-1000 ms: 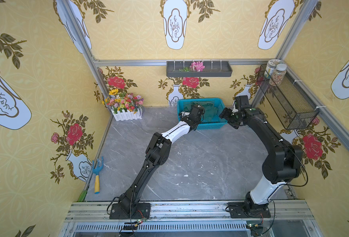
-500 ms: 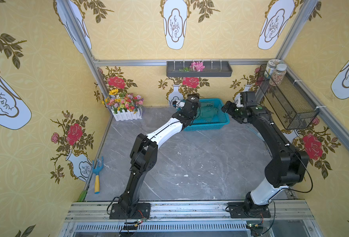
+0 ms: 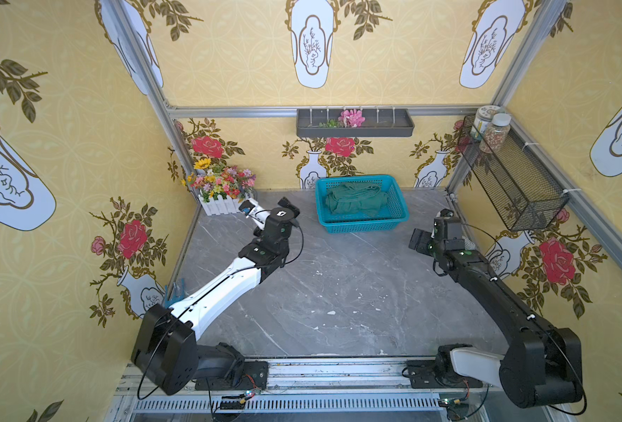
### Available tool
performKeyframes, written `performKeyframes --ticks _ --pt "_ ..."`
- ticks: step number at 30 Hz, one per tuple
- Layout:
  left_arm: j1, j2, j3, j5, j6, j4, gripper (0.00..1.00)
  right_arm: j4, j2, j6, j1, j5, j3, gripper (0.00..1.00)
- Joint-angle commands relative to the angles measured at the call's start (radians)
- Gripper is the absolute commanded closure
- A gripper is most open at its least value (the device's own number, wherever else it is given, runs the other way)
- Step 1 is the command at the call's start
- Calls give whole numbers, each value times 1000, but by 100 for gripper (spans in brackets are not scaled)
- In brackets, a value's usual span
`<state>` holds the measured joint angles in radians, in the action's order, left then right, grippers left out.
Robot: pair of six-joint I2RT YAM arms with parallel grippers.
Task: Roll up the long pants
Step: Reset both arms
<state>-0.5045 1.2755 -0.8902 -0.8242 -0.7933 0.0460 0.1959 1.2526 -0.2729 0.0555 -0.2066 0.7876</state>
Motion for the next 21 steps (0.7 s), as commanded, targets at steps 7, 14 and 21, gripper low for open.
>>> performKeyframes --ticks 7,14,21 --pt "378 -296 378 229 559 145 0 -578 130 109 -25 -43 -211 3" --pt "485 -209 544 360 587 431 0 -871 235 190 -22 7 -262 3" --pt "492 -84 572 403 688 615 0 -481 -28 246 -22 -28 -258 3"
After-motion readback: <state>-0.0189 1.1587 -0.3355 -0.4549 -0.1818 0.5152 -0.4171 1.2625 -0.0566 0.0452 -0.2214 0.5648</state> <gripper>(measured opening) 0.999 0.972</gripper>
